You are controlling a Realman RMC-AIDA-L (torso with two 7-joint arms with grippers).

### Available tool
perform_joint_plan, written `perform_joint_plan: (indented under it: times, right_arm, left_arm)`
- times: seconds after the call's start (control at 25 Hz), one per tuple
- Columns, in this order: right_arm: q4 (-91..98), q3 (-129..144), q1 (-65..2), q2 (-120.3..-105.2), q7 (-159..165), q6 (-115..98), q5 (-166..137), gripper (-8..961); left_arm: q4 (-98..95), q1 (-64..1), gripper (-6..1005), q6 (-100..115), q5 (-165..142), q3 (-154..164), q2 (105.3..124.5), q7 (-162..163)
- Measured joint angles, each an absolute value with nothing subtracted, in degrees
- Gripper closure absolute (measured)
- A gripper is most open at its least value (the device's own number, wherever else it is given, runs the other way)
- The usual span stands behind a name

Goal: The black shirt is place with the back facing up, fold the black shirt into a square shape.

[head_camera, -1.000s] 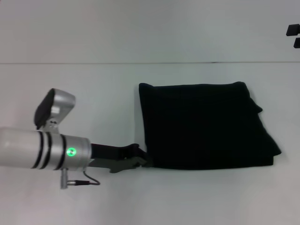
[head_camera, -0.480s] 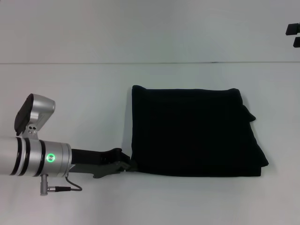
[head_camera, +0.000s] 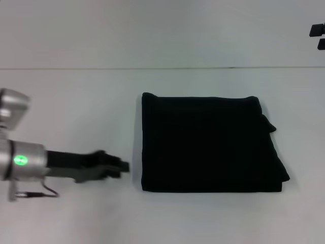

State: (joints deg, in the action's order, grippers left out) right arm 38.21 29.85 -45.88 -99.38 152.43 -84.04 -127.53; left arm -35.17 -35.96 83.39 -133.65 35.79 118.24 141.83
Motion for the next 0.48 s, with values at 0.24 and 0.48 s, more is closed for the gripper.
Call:
perform_joint_plan:
  times: [0.24,0.48]
  right_arm:
    - [38.2,29.8,-45.5,-101.15,139.7,-83.5,-126.0,349]
    - [40.8,29.6,-41.0,-107.67,119.5,-78.5,-123.1,341]
  left_arm:
    - [-37.9,-36.0,552,87.4,-129.2,28.3,116.97,121.0]
    - [-37.9,-37.8,338,83.5,-126.0,28.2,116.61,111.3]
